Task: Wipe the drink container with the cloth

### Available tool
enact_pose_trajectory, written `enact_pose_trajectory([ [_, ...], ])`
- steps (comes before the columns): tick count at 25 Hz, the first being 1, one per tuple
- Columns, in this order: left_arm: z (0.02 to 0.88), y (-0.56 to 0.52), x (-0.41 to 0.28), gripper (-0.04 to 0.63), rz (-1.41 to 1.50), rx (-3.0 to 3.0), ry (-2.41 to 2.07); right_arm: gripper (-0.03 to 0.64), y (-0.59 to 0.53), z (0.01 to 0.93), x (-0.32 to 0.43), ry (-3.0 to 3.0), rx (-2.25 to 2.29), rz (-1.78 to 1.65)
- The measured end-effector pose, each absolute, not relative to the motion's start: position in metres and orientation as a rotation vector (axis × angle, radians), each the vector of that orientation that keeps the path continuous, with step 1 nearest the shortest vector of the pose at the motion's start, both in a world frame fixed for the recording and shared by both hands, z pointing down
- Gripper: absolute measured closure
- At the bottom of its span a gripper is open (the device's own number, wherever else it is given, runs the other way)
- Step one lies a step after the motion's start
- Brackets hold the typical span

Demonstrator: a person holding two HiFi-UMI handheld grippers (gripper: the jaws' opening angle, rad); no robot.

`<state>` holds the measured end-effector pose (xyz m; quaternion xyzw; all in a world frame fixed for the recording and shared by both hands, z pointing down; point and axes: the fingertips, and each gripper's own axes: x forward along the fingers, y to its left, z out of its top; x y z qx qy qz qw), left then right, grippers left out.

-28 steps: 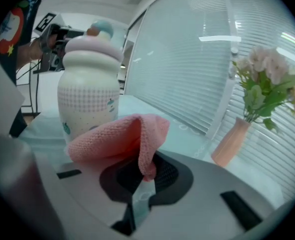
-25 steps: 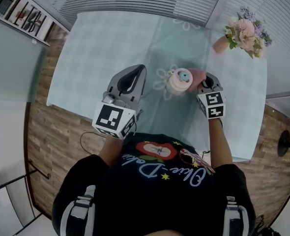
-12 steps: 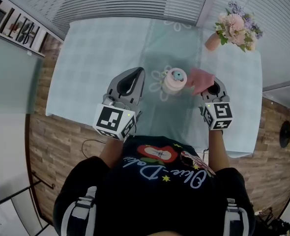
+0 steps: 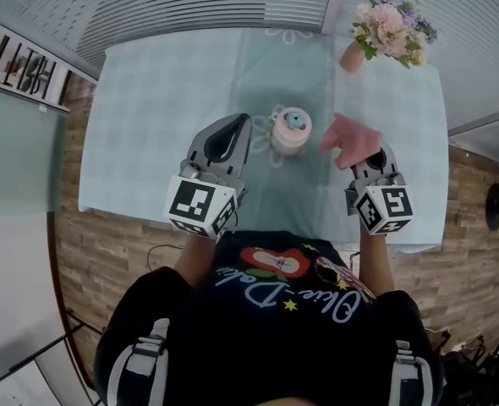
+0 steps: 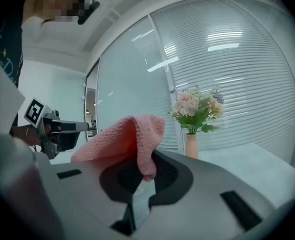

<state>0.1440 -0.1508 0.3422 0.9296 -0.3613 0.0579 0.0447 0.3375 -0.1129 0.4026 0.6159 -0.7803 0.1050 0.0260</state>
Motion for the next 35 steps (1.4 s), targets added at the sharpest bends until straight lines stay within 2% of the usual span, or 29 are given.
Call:
enact_pose_trajectory([
  [35,0.347,-0.151,0.152,0.592,0.186,2.846,-1.05,0.604,-0.1,0.385,0.337,-2.441,1.983,0.338],
])
